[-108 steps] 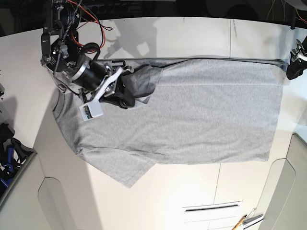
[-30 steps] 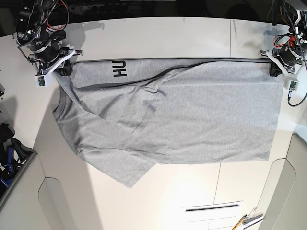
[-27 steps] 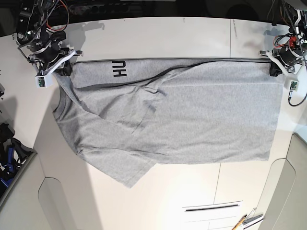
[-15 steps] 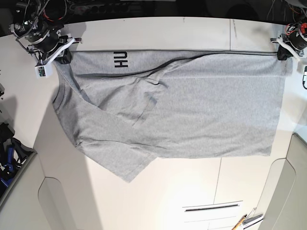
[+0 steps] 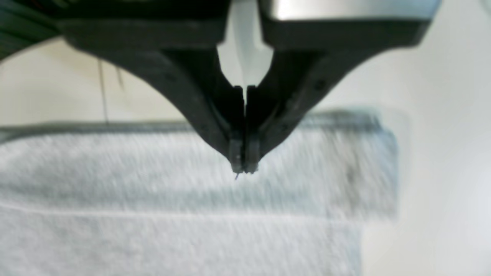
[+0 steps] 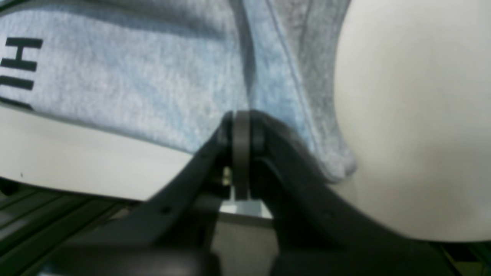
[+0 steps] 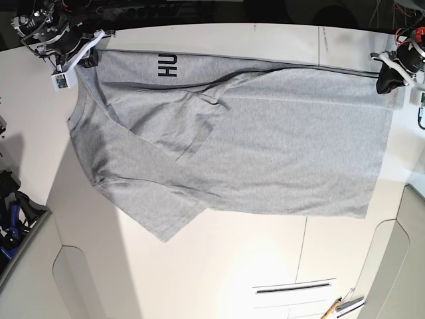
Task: Fold the T-shirt properly
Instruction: 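Pull the shoulder edge with both grippers to straighten the shirt, then release the shoulder edge with the right gripper and grasp the hem corner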
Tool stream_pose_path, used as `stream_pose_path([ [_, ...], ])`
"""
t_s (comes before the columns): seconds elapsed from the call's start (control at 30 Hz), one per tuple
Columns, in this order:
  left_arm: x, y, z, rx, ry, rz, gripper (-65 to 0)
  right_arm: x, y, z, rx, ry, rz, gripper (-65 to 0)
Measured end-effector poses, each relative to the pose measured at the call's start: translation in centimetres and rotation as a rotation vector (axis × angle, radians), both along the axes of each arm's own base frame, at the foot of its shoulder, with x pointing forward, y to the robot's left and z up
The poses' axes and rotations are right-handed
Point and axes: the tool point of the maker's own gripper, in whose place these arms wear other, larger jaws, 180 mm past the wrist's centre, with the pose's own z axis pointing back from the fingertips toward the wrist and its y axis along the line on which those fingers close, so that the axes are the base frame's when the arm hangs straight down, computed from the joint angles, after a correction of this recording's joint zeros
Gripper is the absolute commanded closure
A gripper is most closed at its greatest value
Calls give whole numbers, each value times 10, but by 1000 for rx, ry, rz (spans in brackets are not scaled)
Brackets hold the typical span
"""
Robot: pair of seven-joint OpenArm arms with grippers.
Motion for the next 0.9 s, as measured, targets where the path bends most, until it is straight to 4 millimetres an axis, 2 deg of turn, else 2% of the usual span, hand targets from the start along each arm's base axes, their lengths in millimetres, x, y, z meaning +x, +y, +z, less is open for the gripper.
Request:
stream_pose_path([
  [0.17, 23, 7, 8, 36, -44, 1, 0, 1, 0, 0, 0, -1, 0, 0],
  [0.27, 23, 17, -5, 24, -20, 48, 0, 4, -1, 1, -6, -7, 1, 0],
  [0.37, 5, 30, -28, 13, 57, 110, 0, 4, -1, 1, -7, -8, 1, 0],
  [0.47, -8, 29, -42, -59, 119, 147, 0, 4, -1, 1, -7, -9, 1, 0],
  [0.53, -14, 27, -43, -93, 149, 152, 0, 4, -1, 1, -7, -9, 1, 0],
  [0.63, -32, 16, -45, -169, 159, 154, 0, 4, -1, 1, -10, -8, 1, 0],
  [0.9, -67, 5, -44, -154, 230, 93, 0, 4, -10, 1, -52, -1, 16, 0],
])
